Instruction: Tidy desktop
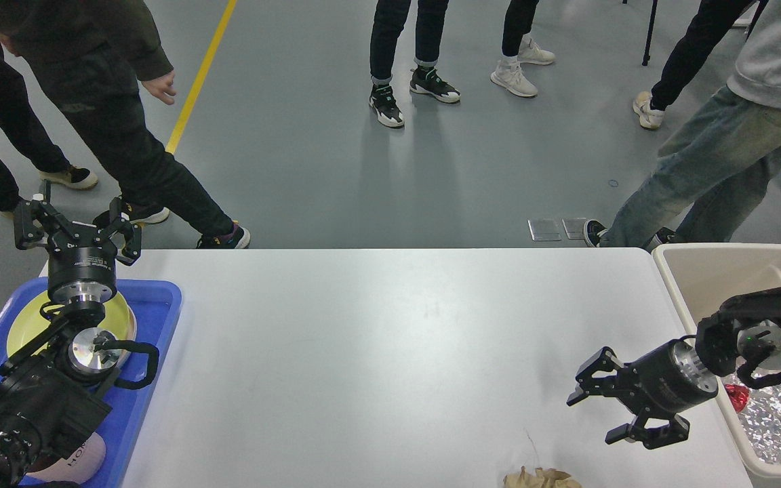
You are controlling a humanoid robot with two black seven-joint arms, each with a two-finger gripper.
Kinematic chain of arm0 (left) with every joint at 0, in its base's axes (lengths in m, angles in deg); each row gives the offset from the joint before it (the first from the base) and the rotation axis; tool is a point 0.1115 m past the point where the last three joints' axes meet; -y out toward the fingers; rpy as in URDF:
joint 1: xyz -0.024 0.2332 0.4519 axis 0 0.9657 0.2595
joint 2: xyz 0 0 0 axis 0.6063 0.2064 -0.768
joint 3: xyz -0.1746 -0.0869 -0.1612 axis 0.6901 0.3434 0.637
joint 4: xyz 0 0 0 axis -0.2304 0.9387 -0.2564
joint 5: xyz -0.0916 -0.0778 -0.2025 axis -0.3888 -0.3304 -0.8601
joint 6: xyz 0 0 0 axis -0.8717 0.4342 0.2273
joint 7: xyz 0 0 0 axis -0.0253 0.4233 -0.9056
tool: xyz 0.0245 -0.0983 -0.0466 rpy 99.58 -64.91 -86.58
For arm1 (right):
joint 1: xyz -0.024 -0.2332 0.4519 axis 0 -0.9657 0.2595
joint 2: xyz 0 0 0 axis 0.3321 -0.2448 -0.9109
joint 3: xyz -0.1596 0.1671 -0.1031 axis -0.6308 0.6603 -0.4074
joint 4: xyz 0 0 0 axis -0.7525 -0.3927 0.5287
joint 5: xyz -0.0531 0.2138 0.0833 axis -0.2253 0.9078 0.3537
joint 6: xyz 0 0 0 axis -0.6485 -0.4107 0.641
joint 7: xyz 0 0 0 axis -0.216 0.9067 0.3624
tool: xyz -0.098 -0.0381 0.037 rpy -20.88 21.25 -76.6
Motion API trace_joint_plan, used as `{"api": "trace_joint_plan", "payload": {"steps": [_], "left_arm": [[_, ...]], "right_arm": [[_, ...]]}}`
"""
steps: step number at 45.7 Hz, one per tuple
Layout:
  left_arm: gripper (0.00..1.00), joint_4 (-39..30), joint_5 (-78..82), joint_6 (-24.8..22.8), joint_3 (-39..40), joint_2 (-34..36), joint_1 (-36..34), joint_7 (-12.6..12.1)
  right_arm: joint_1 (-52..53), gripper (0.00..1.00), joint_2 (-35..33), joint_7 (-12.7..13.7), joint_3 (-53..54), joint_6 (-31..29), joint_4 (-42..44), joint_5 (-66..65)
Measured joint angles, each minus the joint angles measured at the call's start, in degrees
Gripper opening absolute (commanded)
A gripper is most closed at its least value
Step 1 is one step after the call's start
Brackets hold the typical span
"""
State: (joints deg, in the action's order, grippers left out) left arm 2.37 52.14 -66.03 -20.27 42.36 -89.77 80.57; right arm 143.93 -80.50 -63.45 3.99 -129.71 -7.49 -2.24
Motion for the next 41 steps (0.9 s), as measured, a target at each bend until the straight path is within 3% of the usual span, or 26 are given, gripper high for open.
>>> {"api": "trace_joint_plan", "payload": {"steps": [9, 20, 28, 34, 41], "left_arm": [[0.96, 0.0, 0.0, 0.0, 0.0, 0.0, 0.0, 0.0], [0.96, 0.0, 0.0, 0.0, 0.0, 0.0, 0.0, 0.0], [0.96, 0.0, 0.0, 0.0, 0.0, 0.0, 0.0, 0.0], [0.96, 0.0, 0.0, 0.0, 0.0, 0.0, 0.0, 0.0], [0.96, 0.0, 0.0, 0.0, 0.0, 0.0, 0.0, 0.0]], "right_arm": [[3.88, 1.0, -2.05, -0.08, 0.91, 0.16, 0.67, 0.07], [20.87, 1.0, -7.57, -0.06, -4.67, -2.82, -0.04, -0.03], [35.55, 1.0, -7.43, -0.05, -14.17, -4.66, -0.16, -0.76], [44.14, 1.0, -7.12, 0.18, -17.72, -9.18, -1.42, -1.79], [46.8, 1.0, -6.22, 0.29, -18.63, -10.98, -6.58, -5.73]]}}
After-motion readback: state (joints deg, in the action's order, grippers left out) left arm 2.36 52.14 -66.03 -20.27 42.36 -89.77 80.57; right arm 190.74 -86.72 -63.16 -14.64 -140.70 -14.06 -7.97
